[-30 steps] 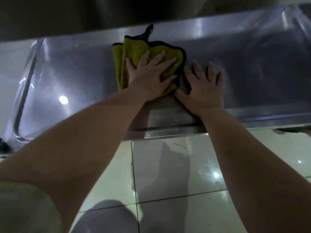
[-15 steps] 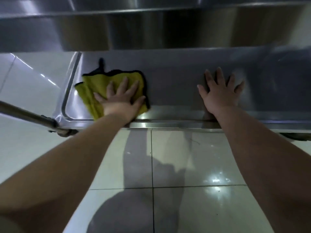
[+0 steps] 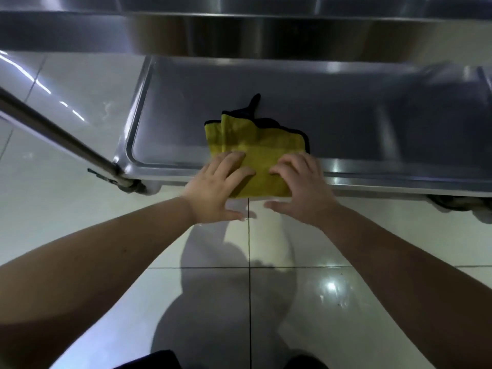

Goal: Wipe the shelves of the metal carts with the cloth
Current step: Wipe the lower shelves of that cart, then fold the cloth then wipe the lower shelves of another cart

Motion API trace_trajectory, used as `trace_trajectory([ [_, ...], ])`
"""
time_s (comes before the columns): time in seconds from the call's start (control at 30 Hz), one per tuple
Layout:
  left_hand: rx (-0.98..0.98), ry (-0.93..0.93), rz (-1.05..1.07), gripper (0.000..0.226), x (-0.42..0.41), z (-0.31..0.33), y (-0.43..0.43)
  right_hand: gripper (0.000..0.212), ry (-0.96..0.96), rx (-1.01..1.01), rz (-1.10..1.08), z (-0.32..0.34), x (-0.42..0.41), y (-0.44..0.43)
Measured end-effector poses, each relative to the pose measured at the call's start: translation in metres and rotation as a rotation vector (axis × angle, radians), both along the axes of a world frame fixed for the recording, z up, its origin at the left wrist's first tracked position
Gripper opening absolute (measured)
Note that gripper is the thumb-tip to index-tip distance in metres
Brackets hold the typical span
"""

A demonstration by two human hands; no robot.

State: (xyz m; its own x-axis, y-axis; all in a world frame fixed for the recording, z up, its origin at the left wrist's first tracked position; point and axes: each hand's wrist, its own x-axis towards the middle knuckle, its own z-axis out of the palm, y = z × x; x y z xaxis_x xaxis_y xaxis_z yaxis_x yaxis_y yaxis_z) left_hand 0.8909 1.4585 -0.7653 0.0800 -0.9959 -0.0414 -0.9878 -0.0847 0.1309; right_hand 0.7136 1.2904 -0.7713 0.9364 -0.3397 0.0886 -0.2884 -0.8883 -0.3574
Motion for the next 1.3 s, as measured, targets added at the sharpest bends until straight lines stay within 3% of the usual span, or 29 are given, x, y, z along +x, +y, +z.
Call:
trace_trajectory([
  [0.13,-0.034,-0.188,-0.038,0.077,0.004,-0.02,0.017,0.093,0.157,-0.215,-0.012,-0.017,0.0,0.022],
  [0.2,-0.097,-0.217,-0.004,0.061,0.003,-0.021,0.012,0.087,0.145,-0.271,-0.053,-0.024,0.004,0.027],
  [0.27,-0.131,-0.174,0.029,0.049,0.001,-0.017,0.007,0.065,0.051,-0.31,-0.099,-0.025,0.008,0.028],
  [0.43,-0.209,0.077,0.153,0.027,0.008,0.011,0.006,0.029,-0.086,-0.189,-0.081,0.007,0.014,0.017],
  [0.53,-0.236,0.168,0.226,0.026,0.016,0.042,0.008,0.027,-0.008,-0.07,-0.066,0.044,0.02,0.019],
  [0.67,-0.297,0.182,0.358,0.029,0.016,0.099,0.021,0.03,-0.041,0.059,-0.127,0.102,0.034,0.043],
  [0.8,-0.274,0.228,0.53,0.031,0.003,0.18,0.049,0.033,0.023,0.28,-0.203,0.176,0.037,0.085],
  [1.0,-0.3,0.361,0.738,0.029,-0.008,0.333,0.105,0.03,0.041,0.558,-0.116,0.329,0.029,0.131],
  [1.2,-0.348,0.302,0.788,0.024,0.008,0.539,0.167,0.042,-0.084,0.642,-0.019,0.533,0.045,0.156],
  [1.3,-0.374,0.257,0.83,0.025,0.018,0.65,0.187,0.028,-0.127,0.586,0.066,0.641,0.068,0.159],
])
